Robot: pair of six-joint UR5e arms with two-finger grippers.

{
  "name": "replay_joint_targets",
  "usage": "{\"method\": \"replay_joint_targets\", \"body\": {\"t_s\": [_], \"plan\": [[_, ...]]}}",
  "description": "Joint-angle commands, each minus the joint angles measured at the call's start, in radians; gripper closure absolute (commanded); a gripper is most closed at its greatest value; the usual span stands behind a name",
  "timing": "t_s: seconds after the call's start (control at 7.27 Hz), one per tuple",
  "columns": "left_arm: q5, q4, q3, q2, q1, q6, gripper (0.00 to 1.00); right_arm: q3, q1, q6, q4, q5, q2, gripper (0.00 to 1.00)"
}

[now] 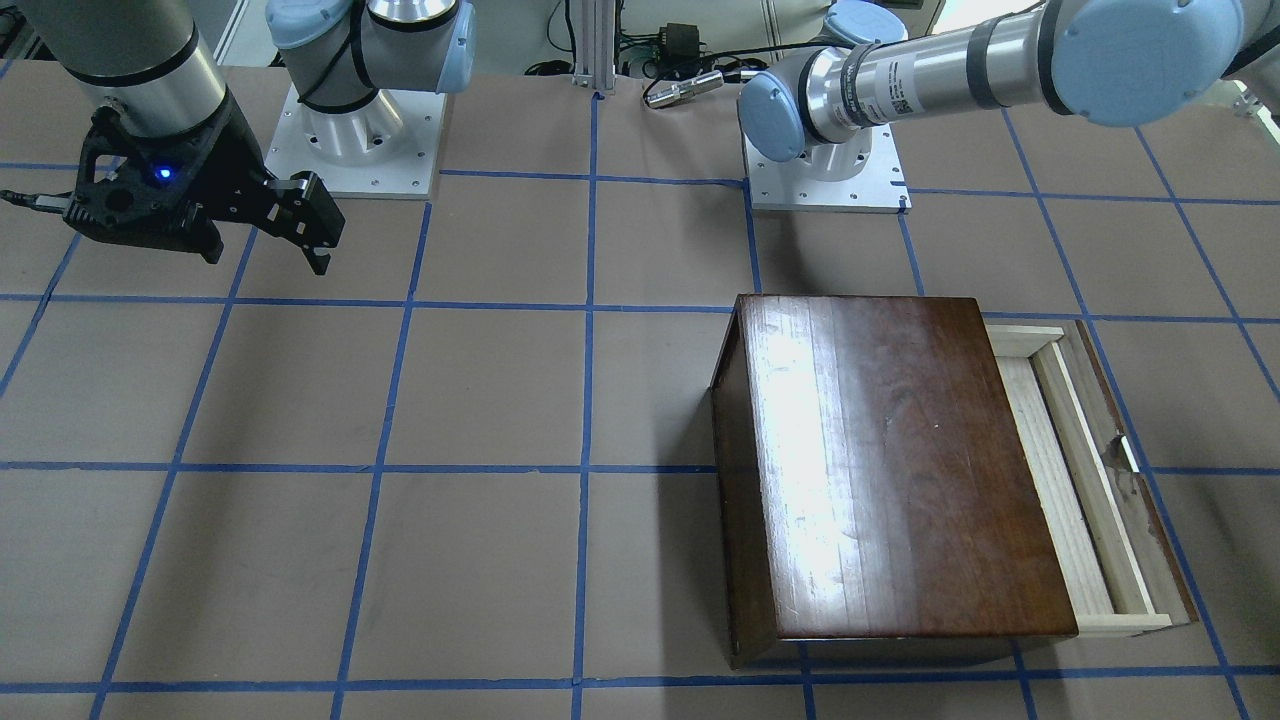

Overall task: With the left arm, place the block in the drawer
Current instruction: 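Lower the left gripper and grasp the yellow block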

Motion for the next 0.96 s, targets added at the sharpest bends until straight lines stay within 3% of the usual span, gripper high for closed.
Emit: {"method": "replay_joint_targets", "body": {"t_s": [0.0, 0.55, 0.69, 0.83], "plan": [[-0.007, 0.015, 0.062, -0.075, 0.000, 0.014, 0.00, 0.000, -0.002, 0.000, 0.000, 0.000, 0.000, 0.00], [-0.025, 0.043, 0.104, -0.143, 0.000, 0.014, 0.00, 0.000, 0.000, 0.000, 0.000, 0.000, 0.000, 0.00], [-0.022, 0.043, 0.104, -0.147, 0.002, 0.015, 0.22, 0.000, 0.000, 0.000, 0.000, 0.000, 0.000, 0.00], [-0.018, 0.043, 0.104, -0.147, 0.002, 0.017, 0.67, 0.000, 0.000, 0.000, 0.000, 0.000, 0.000, 0.00]]}}
